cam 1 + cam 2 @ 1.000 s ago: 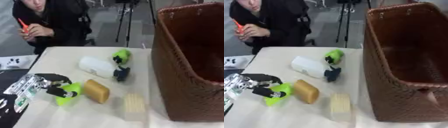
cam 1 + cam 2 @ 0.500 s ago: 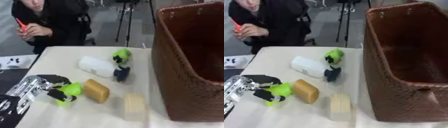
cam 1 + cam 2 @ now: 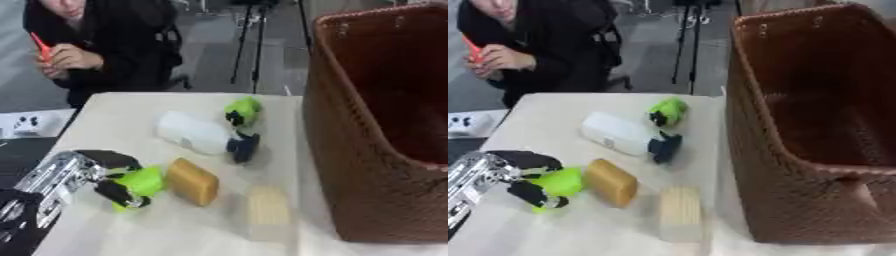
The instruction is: Pick up objects on the table and place them in the box.
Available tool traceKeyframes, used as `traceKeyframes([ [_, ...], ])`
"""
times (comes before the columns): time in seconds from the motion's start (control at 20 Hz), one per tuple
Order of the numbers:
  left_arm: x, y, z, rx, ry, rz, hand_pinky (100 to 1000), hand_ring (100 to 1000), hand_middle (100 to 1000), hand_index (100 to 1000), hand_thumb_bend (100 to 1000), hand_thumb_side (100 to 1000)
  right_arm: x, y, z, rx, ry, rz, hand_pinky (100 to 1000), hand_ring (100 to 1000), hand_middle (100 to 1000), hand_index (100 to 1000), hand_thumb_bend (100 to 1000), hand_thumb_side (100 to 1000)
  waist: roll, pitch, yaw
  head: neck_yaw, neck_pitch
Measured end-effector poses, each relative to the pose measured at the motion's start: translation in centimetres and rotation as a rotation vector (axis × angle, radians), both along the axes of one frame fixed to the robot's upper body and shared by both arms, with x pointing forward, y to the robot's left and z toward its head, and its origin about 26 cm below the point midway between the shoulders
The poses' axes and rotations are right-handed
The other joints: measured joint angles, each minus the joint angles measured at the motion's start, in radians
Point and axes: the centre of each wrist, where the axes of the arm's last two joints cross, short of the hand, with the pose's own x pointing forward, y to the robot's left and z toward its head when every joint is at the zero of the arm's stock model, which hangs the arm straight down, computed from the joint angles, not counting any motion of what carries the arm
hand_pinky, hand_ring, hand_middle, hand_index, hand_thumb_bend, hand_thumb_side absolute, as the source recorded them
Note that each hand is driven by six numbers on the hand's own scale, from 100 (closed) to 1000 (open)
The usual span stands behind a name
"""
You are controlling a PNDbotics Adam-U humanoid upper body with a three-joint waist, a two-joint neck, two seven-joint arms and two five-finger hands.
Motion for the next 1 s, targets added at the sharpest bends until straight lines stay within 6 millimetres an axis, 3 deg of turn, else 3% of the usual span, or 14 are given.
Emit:
traceKeyframes([
  [0.1,0.03,0.03,-0.01,-0.001,-0.007,0.0,1000,1000,930,1000,394,827,0.0,-0.01,0.0,0.004,-0.001,0.002,804,750,735,611,100,875,0.0,0.0,0.0,0.0,-0.002],
  [0.15,0.04,0.06,-0.05,-0.001,-0.008,0.001,1000,1000,848,985,351,806,-0.01,-0.02,0.0,0.005,-0.001,0.003,804,749,735,612,100,876,0.0,0.0,0.0,0.0,-0.003],
  [0.3,0.12,0.09,-0.02,-0.007,-0.017,0.004,988,996,808,930,348,790,-0.03,-0.1,0.03,0.006,-0.001,0.003,804,749,735,612,100,876,0.0,0.0,0.0,0.0,-0.007],
  [0.6,0.25,0.19,-0.07,-0.018,-0.017,0.009,913,924,745,844,325,774,-0.04,-0.15,0.05,0.015,-0.003,0.009,805,750,735,613,100,876,0.0,0.0,-0.001,0.0,-0.007],
  [0.75,0.33,0.12,-0.02,-0.021,-0.018,0.01,863,852,667,774,283,738,-0.04,-0.15,0.06,0.015,-0.003,0.011,805,750,736,613,100,876,0.001,0.0,-0.001,-0.001,-0.007],
  [1.0,0.4,0.11,-0.06,-0.024,-0.014,0.014,840,817,628,733,300,726,-0.07,-0.27,0.1,0.019,-0.005,0.008,805,750,735,613,100,877,0.002,0.0,-0.001,-0.001,-0.007],
])
